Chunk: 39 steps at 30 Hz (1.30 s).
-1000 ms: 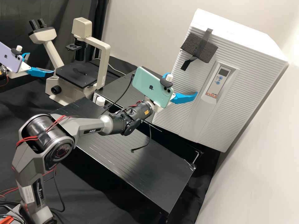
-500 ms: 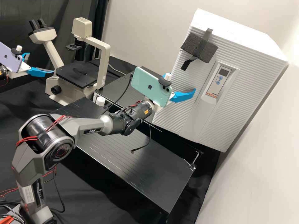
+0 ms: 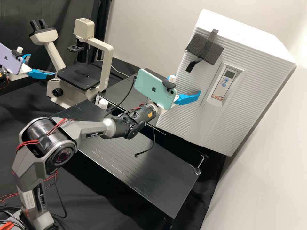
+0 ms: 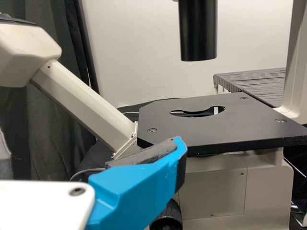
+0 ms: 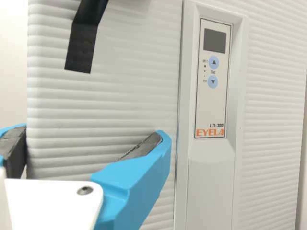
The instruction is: Open the incubator door.
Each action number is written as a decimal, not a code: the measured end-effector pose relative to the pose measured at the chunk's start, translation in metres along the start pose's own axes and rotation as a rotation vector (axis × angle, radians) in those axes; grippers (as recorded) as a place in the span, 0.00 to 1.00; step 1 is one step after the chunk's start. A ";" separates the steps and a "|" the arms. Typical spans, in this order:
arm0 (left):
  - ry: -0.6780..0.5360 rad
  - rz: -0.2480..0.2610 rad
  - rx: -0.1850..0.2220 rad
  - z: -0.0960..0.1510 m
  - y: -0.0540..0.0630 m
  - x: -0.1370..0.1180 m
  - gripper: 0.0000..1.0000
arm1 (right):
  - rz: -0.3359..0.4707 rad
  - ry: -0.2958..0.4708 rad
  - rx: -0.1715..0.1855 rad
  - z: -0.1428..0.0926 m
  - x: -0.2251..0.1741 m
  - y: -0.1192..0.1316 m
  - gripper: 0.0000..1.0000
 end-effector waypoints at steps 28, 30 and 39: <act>0.000 0.000 0.000 0.000 0.000 0.000 1.00 | 0.017 0.035 -0.059 0.018 -0.048 0.035 0.00; 0.000 0.000 0.000 0.000 0.000 0.000 1.00 | 0.026 0.029 -0.065 0.018 -0.058 0.038 0.00; 0.000 0.000 0.000 0.000 0.000 0.000 1.00 | 0.105 -0.034 -0.053 0.019 -0.091 0.052 1.00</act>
